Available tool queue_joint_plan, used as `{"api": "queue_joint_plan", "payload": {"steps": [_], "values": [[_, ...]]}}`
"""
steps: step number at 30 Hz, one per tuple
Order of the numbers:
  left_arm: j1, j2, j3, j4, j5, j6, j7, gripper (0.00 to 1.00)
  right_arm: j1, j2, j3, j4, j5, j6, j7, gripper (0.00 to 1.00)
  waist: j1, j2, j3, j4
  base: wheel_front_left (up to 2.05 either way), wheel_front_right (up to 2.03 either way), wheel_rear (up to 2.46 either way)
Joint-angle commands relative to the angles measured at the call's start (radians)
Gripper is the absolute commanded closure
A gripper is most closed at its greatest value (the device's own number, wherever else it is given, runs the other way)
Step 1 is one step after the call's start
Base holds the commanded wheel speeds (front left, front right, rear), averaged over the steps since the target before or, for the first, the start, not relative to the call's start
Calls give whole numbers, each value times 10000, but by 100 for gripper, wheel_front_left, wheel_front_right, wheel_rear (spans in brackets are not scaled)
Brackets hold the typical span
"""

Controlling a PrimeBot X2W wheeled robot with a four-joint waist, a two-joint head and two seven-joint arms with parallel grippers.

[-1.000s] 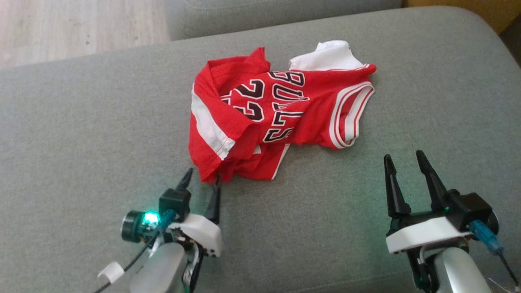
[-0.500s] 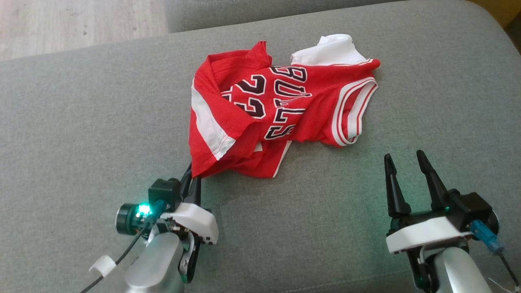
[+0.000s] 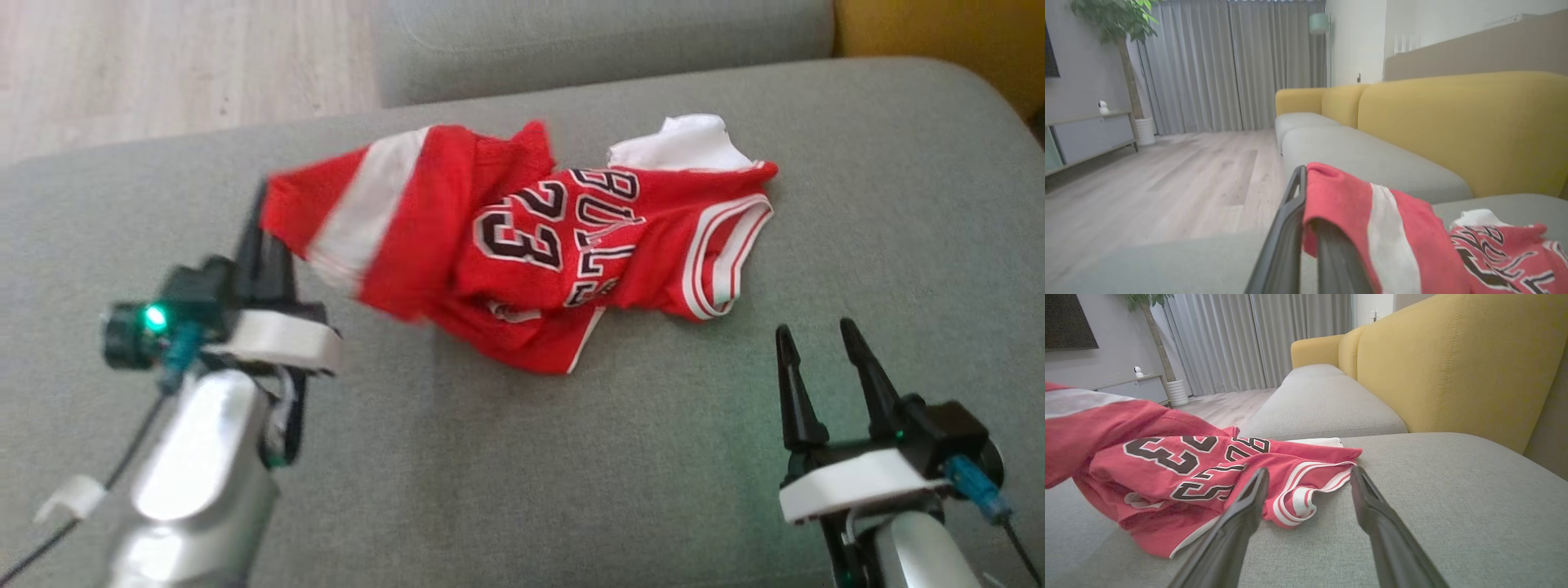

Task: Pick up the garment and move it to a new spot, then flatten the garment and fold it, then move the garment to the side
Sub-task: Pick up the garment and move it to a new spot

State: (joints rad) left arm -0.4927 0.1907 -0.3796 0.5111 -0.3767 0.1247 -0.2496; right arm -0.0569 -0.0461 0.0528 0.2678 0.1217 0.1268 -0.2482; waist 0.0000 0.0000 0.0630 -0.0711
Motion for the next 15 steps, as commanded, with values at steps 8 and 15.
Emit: {"api": "queue_joint_plan", "payload": {"steps": [8, 15], "values": [[-41, 1550, 930, -2768, -10, 405, 894, 100, 277, -41, 32, -344, -53, 39, -135, 0, 0, 0, -696, 689, 0, 0, 0], [627, 2217, 1179, -4683, 62, 801, 1673, 100, 467, -41, -122, -394, -34, 39, -135, 0, 0, 0, -790, 1441, 0, 0, 0]]}}
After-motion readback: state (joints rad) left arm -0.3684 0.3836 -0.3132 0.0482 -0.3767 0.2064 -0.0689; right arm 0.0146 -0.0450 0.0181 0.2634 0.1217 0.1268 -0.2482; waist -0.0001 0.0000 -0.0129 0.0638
